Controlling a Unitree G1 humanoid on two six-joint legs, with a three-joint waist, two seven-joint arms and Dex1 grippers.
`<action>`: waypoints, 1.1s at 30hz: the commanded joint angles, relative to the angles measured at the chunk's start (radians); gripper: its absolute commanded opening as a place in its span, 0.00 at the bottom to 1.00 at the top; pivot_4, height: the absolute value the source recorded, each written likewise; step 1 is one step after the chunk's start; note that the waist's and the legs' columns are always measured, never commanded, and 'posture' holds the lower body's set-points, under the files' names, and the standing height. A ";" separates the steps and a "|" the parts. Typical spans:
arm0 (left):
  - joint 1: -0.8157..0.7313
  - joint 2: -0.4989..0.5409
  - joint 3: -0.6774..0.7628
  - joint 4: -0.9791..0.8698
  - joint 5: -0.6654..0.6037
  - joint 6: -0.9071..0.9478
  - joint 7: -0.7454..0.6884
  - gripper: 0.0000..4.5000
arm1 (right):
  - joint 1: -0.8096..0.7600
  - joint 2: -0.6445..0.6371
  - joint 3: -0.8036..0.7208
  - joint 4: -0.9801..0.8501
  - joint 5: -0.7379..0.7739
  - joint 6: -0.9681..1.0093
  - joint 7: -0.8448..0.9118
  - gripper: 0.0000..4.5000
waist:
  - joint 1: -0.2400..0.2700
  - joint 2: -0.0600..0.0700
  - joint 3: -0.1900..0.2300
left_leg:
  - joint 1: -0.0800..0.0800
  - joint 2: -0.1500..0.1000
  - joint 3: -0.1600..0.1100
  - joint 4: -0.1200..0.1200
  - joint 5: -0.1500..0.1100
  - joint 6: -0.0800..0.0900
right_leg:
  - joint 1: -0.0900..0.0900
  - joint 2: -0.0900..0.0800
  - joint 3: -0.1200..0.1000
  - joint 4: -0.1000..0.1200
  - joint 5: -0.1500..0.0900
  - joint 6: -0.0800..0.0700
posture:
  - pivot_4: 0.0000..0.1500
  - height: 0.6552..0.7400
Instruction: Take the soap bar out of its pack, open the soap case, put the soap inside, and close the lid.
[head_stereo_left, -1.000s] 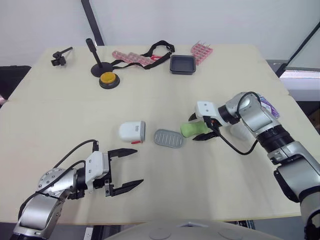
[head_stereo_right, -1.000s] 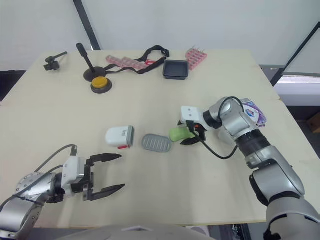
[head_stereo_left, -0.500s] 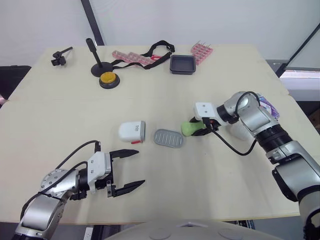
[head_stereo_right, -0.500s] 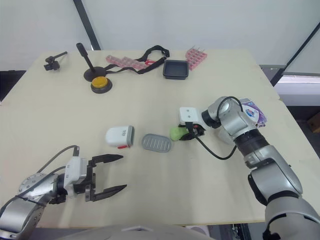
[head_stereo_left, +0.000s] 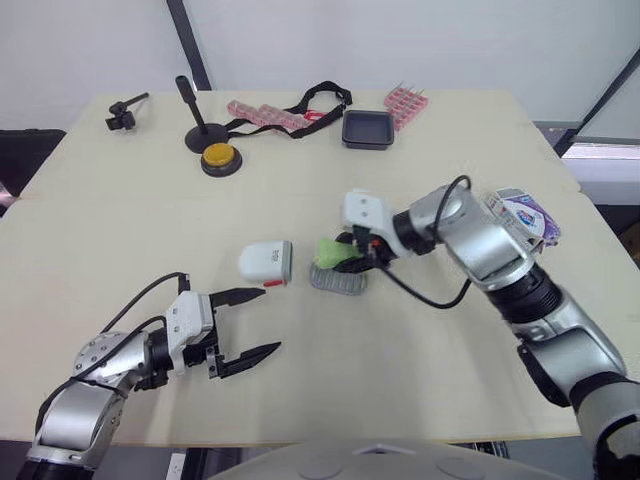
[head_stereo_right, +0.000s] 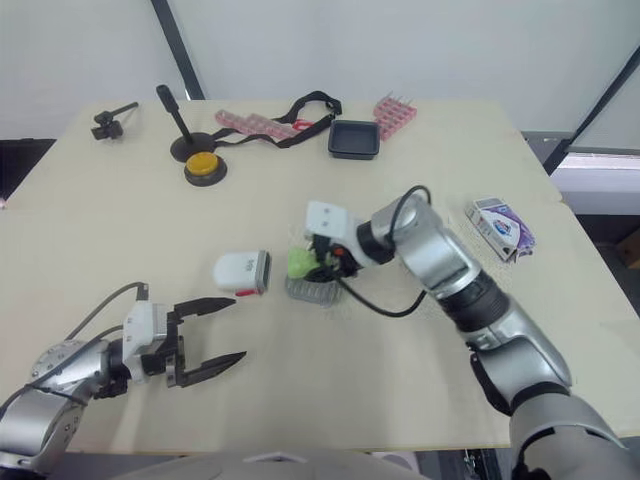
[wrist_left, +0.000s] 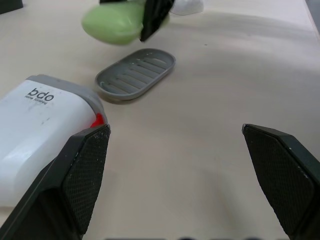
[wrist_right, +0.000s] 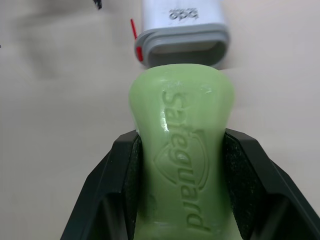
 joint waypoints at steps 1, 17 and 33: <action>-0.003 0.011 0.018 -0.017 -0.012 -0.014 -0.003 1.00 | -0.004 -0.013 0.024 -0.058 -0.007 0.056 -0.060 0.41 | 0.000 0.000 0.000 | 0.000 0.000 0.000 0.000 0.000 -0.001 | 0.000 0.000 0.000 0.000 0.000 0.000 | 1.00 0.87; -0.002 0.005 0.011 -0.035 -0.008 -0.012 0.015 1.00 | -0.030 0.016 0.065 -0.016 0.041 0.110 -0.158 0.41 | -0.005 0.000 0.000 | 0.001 0.000 0.000 -0.004 0.002 -0.004 | 0.000 0.001 0.000 0.000 0.000 0.001 | 1.00 0.87; -0.003 -0.001 -0.010 -0.051 0.000 -0.005 0.044 1.00 | -0.051 -0.002 0.060 -0.004 0.085 0.088 -0.168 0.99 | -0.005 0.000 0.000 | 0.001 0.000 0.000 -0.004 0.002 -0.004 | 0.001 0.001 0.001 0.000 0.000 0.001 | 1.00 0.87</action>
